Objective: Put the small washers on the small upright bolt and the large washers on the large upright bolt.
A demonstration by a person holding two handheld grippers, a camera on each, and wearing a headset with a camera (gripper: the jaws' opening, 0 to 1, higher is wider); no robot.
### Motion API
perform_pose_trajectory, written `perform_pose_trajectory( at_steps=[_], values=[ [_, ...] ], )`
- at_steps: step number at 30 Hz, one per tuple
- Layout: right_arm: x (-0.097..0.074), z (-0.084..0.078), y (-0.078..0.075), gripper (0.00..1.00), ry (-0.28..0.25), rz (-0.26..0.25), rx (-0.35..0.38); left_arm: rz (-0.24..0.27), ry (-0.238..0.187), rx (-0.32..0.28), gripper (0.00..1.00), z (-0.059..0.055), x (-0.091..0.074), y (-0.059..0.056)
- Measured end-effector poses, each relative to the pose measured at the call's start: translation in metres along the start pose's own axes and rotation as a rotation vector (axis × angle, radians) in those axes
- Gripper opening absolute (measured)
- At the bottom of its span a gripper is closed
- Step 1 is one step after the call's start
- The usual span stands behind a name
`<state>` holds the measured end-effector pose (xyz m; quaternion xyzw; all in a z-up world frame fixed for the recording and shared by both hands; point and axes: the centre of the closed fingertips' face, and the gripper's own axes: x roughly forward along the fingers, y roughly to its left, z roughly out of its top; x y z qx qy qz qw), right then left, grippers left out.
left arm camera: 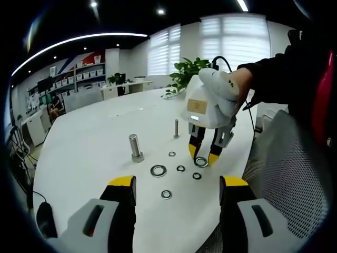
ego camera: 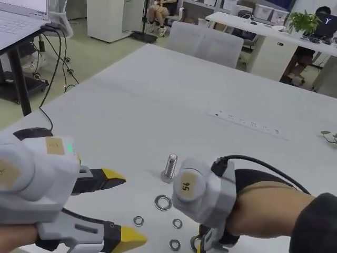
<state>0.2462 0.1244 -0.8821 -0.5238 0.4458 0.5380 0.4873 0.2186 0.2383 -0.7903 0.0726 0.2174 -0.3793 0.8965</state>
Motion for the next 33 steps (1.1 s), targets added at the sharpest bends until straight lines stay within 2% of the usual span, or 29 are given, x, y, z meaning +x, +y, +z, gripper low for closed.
perform_pose_trajectory(
  at_steps=[2, 5, 8, 12, 14, 21, 25, 33],
  values=[
    [0.000, -0.001, 0.000, 0.25, -0.028, -0.002, 0.010, 0.004, 0.000, 0.001, 0.63, -0.001, -0.001, 0.000],
    [-0.001, -0.001, 0.001, 0.24, -0.047, -0.002, -0.008, 0.003, 0.000, 0.003, 0.63, -0.001, -0.001, -0.001],
    [-0.001, -0.002, -0.001, 0.24, -0.063, 0.007, 0.014, 0.008, -0.003, 0.004, 0.63, -0.001, -0.003, 0.000],
    [-0.002, -0.001, -0.002, 0.23, -0.071, 0.007, 0.024, 0.022, -0.016, -0.005, 0.63, 0.000, -0.006, 0.004],
    [-0.004, -0.003, -0.005, 0.23, -0.059, -0.009, 0.023, 0.028, -0.023, -0.015, 0.63, -0.001, -0.006, 0.007],
    [-0.026, 0.005, -0.010, 0.23, -0.127, 0.012, 0.070, 0.027, -0.026, -0.031, 0.63, -0.004, -0.003, 0.009],
    [-0.040, 0.011, -0.019, 0.23, -0.159, -0.010, 0.083, 0.034, -0.042, -0.034, 0.63, 0.000, -0.001, 0.013],
    [-0.080, 0.029, -0.040, 0.23, -0.237, -0.060, 0.080, 0.048, -0.054, -0.036, 0.63, 0.004, 0.000, 0.019]
  ],
)
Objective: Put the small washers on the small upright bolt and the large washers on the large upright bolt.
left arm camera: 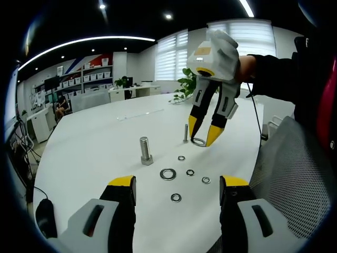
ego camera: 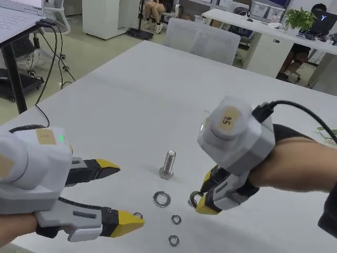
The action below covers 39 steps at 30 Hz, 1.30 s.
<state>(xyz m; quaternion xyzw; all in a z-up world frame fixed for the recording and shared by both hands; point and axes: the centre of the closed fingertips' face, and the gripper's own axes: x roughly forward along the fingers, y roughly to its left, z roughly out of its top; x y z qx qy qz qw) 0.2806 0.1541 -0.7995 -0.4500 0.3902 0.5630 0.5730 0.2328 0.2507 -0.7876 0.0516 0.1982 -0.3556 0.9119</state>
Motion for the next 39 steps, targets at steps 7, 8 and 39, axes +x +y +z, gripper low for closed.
perform_pose_trajectory(
  at_steps=[7, 8, 39],
  values=[
    [-0.020, 0.023, -0.028, 0.23, -0.031, -0.045, -0.033, 0.025, -0.020, -0.004, 0.64, 0.003, 0.000, 0.005],
    [-0.022, 0.027, -0.032, 0.23, -0.034, -0.050, -0.038, 0.030, -0.022, -0.006, 0.65, 0.003, 0.000, 0.007],
    [0.015, 0.064, -0.088, 0.23, 0.014, -0.008, -0.127, 0.077, -0.019, -0.047, 0.69, -0.001, -0.002, 0.015]
  ],
)
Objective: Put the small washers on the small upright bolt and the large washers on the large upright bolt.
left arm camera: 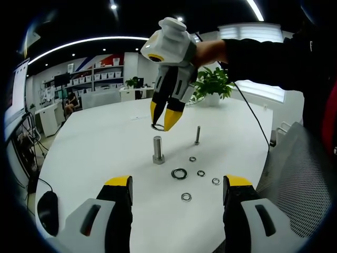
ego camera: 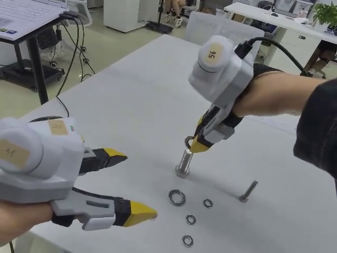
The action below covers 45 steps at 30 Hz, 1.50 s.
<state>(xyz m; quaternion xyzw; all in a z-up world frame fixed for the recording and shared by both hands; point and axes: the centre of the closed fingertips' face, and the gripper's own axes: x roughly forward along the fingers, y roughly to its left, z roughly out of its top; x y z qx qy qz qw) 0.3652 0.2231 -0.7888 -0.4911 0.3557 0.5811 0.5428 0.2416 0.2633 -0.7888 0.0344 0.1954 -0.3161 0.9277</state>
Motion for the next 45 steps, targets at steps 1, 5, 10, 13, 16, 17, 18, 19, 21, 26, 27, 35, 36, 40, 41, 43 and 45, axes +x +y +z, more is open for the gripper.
perform_pose_trajectory(
  at_steps=[1, 5, 10, 13, 16, 17, 18, 19, 21, 26, 27, 35, 36, 40, 41, 43, 45],
  values=[
    [0.001, -0.001, 0.001, 0.23, 0.003, 0.002, -0.002, 0.000, 0.001, -0.001, 0.69, 0.000, 0.000, 0.000],
    [0.006, -0.003, 0.001, 0.23, 0.008, 0.014, 0.002, 0.000, 0.007, -0.002, 0.69, -0.001, 0.001, 0.000],
    [0.010, -0.005, -0.001, 0.23, 0.015, 0.022, 0.008, -0.001, 0.010, -0.003, 0.69, -0.002, 0.002, -0.001],
    [0.015, -0.005, -0.001, 0.23, 0.021, 0.028, 0.008, 0.000, 0.012, -0.005, 0.69, -0.002, 0.002, -0.001],
    [0.017, -0.006, 0.000, 0.23, 0.027, 0.034, 0.009, 0.000, 0.011, -0.006, 0.70, -0.002, 0.002, -0.001],
    [0.020, -0.006, 0.000, 0.23, 0.032, 0.036, 0.009, 0.001, 0.011, -0.006, 0.70, -0.002, 0.002, -0.001],
    [0.021, -0.006, 0.000, 0.23, 0.033, 0.036, 0.007, 0.002, 0.010, -0.008, 0.70, -0.002, 0.002, 0.000],
    [0.021, -0.007, 0.001, 0.23, 0.035, 0.038, 0.008, 0.002, 0.010, -0.008, 0.70, -0.002, 0.002, 0.000],
    [0.023, -0.007, 0.000, 0.23, 0.036, 0.039, 0.009, 0.003, 0.009, -0.010, 0.70, -0.003, 0.002, 0.000],
    [0.026, -0.008, 0.000, 0.23, 0.041, 0.043, 0.014, -0.001, 0.010, -0.010, 0.69, -0.004, 0.004, 0.000],
    [0.027, -0.008, 0.000, 0.23, 0.042, 0.044, 0.016, -0.002, 0.011, -0.010, 0.69, -0.004, 0.004, 0.000],
    [0.031, -0.009, 0.005, 0.23, 0.050, 0.055, 0.025, -0.001, 0.007, -0.017, 0.69, -0.005, 0.002, 0.002],
    [0.031, -0.009, 0.005, 0.23, 0.051, 0.056, 0.026, 0.000, 0.007, -0.017, 0.69, -0.005, 0.002, 0.002],
    [0.035, -0.009, 0.007, 0.23, 0.056, 0.057, 0.027, 0.001, 0.008, -0.019, 0.69, -0.006, 0.001, 0.002],
    [0.036, -0.010, 0.008, 0.23, 0.059, 0.060, 0.031, 0.002, 0.009, -0.020, 0.69, -0.006, 0.001, 0.002],
    [0.038, -0.010, 0.009, 0.23, 0.056, 0.061, 0.032, 0.002, 0.010, -0.021, 0.69, -0.007, 0.001, 0.002],
    [0.042, -0.011, 0.008, 0.23, 0.059, 0.063, 0.037, 0.001, 0.009, -0.021, 0.69, -0.007, 0.001, 0.002]
  ],
)
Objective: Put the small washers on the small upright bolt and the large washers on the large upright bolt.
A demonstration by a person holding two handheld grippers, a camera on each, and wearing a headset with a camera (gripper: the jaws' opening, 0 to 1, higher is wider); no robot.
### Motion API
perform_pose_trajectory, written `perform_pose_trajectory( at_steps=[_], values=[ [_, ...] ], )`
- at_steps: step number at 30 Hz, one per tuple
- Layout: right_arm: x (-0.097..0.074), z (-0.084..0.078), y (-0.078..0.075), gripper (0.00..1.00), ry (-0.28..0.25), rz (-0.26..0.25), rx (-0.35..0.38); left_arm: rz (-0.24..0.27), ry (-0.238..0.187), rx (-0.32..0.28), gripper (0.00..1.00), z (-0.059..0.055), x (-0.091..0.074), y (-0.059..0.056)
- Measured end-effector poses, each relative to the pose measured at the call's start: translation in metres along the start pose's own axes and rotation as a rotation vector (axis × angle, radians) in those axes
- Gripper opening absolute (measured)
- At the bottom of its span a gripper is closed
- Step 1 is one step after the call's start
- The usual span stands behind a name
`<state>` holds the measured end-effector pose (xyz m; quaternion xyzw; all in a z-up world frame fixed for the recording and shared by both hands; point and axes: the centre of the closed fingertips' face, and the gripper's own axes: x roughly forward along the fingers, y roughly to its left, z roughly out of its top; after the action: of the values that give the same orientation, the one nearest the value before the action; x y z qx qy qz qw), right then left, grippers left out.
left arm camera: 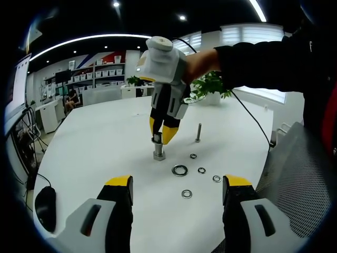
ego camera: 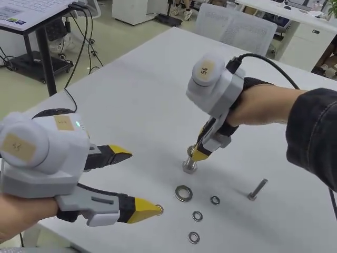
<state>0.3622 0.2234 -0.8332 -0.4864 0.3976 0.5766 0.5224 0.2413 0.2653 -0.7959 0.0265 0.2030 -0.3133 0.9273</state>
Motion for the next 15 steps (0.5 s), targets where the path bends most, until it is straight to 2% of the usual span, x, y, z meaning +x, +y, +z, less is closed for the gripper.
perform_pose_trajectory(
  at_steps=[15],
  values=[
    [0.020, -0.006, 0.003, 0.24, 0.005, 0.003, 0.021, 0.003, 0.006, -0.009, 0.68, -0.003, 0.000, 0.001]
  ],
)
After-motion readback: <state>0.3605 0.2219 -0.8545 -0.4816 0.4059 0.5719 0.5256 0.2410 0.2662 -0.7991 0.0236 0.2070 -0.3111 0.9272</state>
